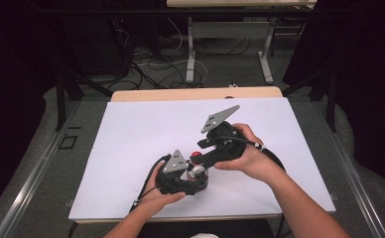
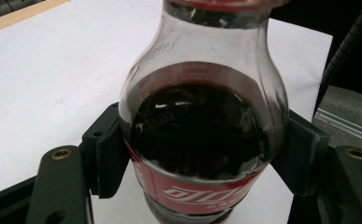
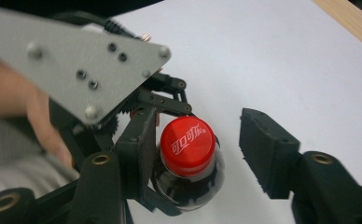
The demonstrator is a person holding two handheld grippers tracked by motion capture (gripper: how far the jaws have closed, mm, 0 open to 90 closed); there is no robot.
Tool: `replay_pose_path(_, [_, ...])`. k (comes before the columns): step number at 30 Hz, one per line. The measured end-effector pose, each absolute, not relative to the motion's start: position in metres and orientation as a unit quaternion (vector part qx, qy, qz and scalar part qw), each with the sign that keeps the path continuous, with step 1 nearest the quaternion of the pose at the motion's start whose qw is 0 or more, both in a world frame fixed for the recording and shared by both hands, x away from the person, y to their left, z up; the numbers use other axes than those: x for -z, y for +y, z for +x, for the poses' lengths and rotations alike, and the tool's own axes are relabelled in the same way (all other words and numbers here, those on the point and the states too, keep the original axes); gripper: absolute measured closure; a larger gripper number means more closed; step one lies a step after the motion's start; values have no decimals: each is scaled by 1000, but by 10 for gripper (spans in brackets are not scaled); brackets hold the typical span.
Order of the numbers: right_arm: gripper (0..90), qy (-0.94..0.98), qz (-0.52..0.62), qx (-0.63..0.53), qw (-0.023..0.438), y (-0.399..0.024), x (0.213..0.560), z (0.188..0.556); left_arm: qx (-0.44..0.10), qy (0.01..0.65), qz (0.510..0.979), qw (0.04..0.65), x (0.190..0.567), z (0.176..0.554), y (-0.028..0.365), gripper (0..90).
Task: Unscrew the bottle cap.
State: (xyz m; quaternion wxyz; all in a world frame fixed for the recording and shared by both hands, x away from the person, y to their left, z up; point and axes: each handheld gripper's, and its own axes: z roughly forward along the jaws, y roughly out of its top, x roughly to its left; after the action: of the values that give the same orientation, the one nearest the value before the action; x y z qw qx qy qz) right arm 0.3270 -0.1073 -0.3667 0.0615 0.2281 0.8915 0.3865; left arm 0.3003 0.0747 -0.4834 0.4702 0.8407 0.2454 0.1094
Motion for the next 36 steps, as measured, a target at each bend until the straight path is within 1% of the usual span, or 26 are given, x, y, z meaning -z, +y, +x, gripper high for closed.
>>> replay_pose_path(2, [501,882,257,-387,74,-106,366,320,-113,249,837,473,484,300,74,303])
replay_pose_path(4, [507,876,271,-389,86,-104,367,315,-113,252,837,472,484,300,74,302])
replay_pose_path(5, [527,873,280,-388,92,-102,368,312,-116,249,838,472,484,301,74,302])
replay_pose_path(8, [534,874,293,-376,93,-96,370,308,-117,246,840,469,484,300,74,302])
replay_pose_path(10, [596,878,291,-363,115,-93,373,307,-121,246,840,468,484,300,74,303])
replay_pose_path(14, [611,882,281,-361,112,-92,373,309,-115,245,841,468,483,301,75,303])
replay_pose_path(15, [612,885,269,-366,104,-93,373,311,-115,245,839,471,483,301,75,303])
replay_pose_path(16, [613,896,230,-369,88,-96,373,317,-112,247,839,472,483,300,76,303])
replay_pose_path(17, [613,896,230,-369,88,-96,373,317,-110,247,839,473,483,301,76,303])
replay_pose_path(18, [612,907,178,-377,59,-102,373,329,-107,247,840,470,484,300,76,303])
replay_pose_path(19, [612,907,178,-377,59,-102,373,329,-108,244,841,470,484,300,75,303])
replay_pose_path(20, [612,912,149,-379,40,-105,374,336,-104,243,843,469,484,300,75,303])
replay_pose_path(21, [611,922,93,-377,5,-110,375,348,-103,244,843,468,485,299,74,303])
replay_pose_path(25, [608,922,49,-384,-10,-113,378,356,-98,243,845,467,486,300,73,303])
replay_pose_path(26, [572,918,56,-392,-4,-113,379,355,-99,246,841,471,486,300,73,303])
replay_pose_path(27, [572,918,56,-392,-4,-113,379,355,-105,244,842,471,486,300,73,303])
replay_pose_path(28, [516,913,72,-401,4,-113,380,352,-106,244,841,472,485,300,73,303])
replay_pose_path(29, [484,911,92,-402,3,-113,379,351,-102,245,841,471,484,299,74,303])
replay_pose_path(30, [472,906,129,-403,7,-113,378,348,-104,245,840,472,484,300,74,303])
replay_pose_path(31, [472,899,159,-407,4,-113,377,345,-109,242,841,472,484,300,74,302])
replay_pose_path(33, [479,884,213,-416,17,-113,375,338,-109,245,840,471,484,300,74,302])
replay_pose_path(35, [486,869,269,-415,33,-112,372,328,-111,250,839,471,484,300,74,303])
replay_pose_path(36, [494,866,279,-413,49,-110,371,324,-114,249,838,471,484,300,74,303])
